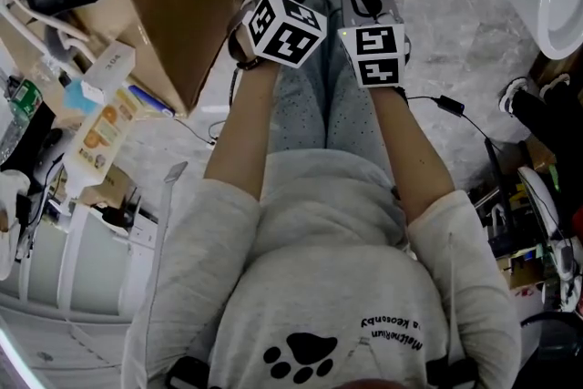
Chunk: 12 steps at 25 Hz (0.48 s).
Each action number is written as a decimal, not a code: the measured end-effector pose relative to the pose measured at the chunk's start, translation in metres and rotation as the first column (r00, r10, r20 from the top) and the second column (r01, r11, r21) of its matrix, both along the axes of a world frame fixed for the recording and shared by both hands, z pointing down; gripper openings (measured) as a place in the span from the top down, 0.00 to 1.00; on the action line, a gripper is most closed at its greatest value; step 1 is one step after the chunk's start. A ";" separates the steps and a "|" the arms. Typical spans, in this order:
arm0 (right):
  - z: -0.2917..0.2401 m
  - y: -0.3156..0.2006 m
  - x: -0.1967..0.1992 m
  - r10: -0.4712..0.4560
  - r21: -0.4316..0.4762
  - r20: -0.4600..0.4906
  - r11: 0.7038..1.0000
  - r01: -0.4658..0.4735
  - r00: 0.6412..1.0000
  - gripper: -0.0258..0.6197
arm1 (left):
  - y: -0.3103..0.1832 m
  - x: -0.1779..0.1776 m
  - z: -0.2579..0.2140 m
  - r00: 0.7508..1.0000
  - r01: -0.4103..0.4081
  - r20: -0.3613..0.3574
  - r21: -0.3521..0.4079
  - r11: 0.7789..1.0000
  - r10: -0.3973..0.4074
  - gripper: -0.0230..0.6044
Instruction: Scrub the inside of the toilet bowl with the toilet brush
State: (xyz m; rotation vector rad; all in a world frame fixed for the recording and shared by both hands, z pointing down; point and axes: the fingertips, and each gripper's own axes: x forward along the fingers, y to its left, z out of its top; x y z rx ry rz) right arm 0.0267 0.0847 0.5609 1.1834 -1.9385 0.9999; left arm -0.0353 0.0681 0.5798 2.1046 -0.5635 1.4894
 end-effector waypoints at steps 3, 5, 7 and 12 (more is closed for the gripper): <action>0.003 0.003 -0.007 -0.018 -0.010 0.004 1.000 0.018 1.000 0.96 | 0.002 -0.003 -0.001 1.000 0.000 -0.006 -0.005 1.000 0.000 0.71; 0.004 0.003 -0.011 -0.029 -0.015 0.009 0.999 0.029 1.000 0.96 | 0.003 -0.006 -0.001 1.000 0.002 -0.010 -0.009 1.000 -0.002 0.71; 0.005 0.002 -0.016 -0.039 -0.019 0.014 0.999 0.039 0.999 0.96 | 0.004 -0.009 -0.002 1.000 0.005 -0.012 -0.012 1.000 -0.005 0.71; 0.009 0.002 -0.032 -0.082 -0.032 0.036 0.996 0.084 0.996 0.96 | 0.006 -0.015 -0.003 1.000 0.001 -0.021 -0.020 1.000 -0.002 0.71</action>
